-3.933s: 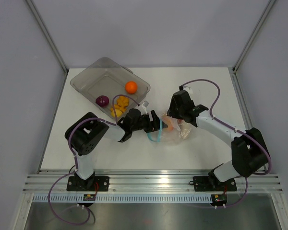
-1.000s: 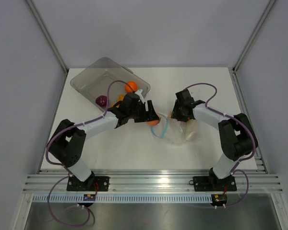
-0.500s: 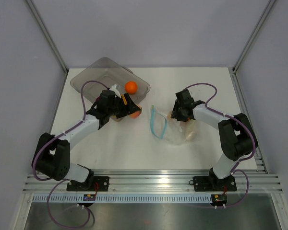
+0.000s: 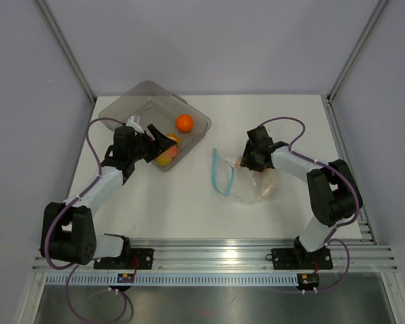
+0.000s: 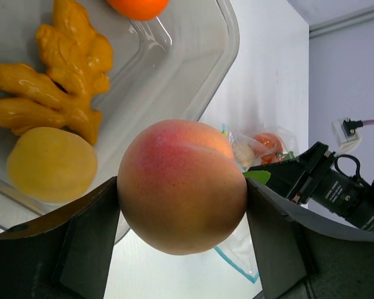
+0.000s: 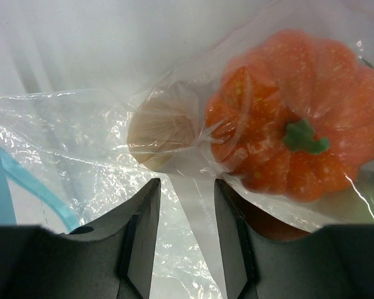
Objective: Open the zip-top bag and remove the fake food
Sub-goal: Place the fake fruit in the bin.
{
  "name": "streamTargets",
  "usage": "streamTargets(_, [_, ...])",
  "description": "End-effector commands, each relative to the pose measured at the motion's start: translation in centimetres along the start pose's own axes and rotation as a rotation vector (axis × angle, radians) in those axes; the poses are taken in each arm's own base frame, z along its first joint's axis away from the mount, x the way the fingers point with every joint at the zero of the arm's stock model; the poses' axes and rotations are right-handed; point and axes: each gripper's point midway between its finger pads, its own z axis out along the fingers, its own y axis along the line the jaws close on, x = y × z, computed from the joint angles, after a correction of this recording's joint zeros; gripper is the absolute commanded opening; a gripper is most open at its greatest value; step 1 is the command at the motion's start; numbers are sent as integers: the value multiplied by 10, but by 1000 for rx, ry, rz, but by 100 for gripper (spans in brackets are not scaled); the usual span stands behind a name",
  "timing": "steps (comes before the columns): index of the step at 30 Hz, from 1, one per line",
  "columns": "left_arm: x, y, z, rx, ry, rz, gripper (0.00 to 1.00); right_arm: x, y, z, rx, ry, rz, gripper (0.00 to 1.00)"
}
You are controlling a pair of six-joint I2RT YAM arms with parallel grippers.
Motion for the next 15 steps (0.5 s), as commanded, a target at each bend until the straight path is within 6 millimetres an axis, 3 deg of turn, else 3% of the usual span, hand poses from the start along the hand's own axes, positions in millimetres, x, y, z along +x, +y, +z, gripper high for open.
streamTargets(1, [-21, -15, -8, 67, -55, 3, 75, -9, 6, -2, -32, -25, 2, 47])
streamTargets(8, [-51, 10, -1, -60, -145, 4, 76, -8, 9, -2, -48, -21, 7, 47])
streamTargets(15, [-82, 28, 22, -178, -176, -38, 76, -7, 10, -2, -54, -20, 11, 47])
